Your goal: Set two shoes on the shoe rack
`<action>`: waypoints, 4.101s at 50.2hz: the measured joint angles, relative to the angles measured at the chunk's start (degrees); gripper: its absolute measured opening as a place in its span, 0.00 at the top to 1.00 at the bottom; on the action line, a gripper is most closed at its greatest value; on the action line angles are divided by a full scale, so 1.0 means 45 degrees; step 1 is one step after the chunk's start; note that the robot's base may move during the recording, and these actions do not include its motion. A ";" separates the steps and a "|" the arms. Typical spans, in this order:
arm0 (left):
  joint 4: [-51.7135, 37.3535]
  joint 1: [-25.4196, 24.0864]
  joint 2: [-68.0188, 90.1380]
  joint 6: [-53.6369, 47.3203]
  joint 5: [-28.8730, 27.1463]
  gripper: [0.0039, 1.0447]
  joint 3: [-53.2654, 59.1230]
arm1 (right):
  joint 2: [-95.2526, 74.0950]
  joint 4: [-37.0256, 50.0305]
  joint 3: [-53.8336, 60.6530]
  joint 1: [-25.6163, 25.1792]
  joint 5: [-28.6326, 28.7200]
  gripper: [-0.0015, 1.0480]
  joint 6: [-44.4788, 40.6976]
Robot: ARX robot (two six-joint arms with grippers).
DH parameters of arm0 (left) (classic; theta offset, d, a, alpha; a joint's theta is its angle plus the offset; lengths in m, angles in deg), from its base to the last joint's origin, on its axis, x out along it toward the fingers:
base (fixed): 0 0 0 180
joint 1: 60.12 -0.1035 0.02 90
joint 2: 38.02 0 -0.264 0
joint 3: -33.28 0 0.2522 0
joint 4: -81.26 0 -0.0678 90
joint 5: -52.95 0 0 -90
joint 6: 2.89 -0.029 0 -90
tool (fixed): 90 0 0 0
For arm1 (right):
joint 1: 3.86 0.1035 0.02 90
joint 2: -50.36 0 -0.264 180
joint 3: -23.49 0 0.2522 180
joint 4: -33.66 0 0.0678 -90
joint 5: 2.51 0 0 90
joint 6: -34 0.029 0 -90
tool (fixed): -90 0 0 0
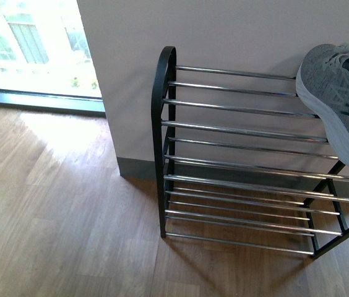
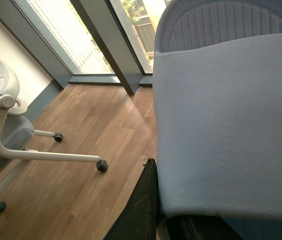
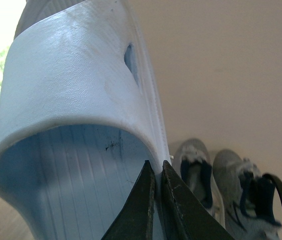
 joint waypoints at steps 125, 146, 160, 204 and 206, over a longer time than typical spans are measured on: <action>0.0000 0.0000 0.0005 0.0000 -0.0005 0.98 0.0000 | -2.2100 -0.1647 -1.3129 -0.2837 -0.3798 0.98 0.5935; 0.0000 0.0000 0.0005 0.0000 0.0000 0.98 0.0000 | -2.1833 -0.2346 -1.3697 -0.2832 -0.2137 0.34 0.2433; 0.0000 0.0000 0.0005 0.0000 0.0000 0.98 0.0000 | -1.9385 -0.3580 -1.3848 -0.3653 -0.1273 0.09 -0.2365; 0.0000 0.0000 0.0005 0.0000 0.0000 0.98 0.0000 | -0.6659 0.3463 -0.1632 -0.7922 0.4464 0.09 -0.5722; 0.0000 0.0000 0.0005 0.0000 0.0000 0.98 0.0000 | -0.6096 0.3487 -0.0869 -0.8330 0.4833 0.09 -0.5319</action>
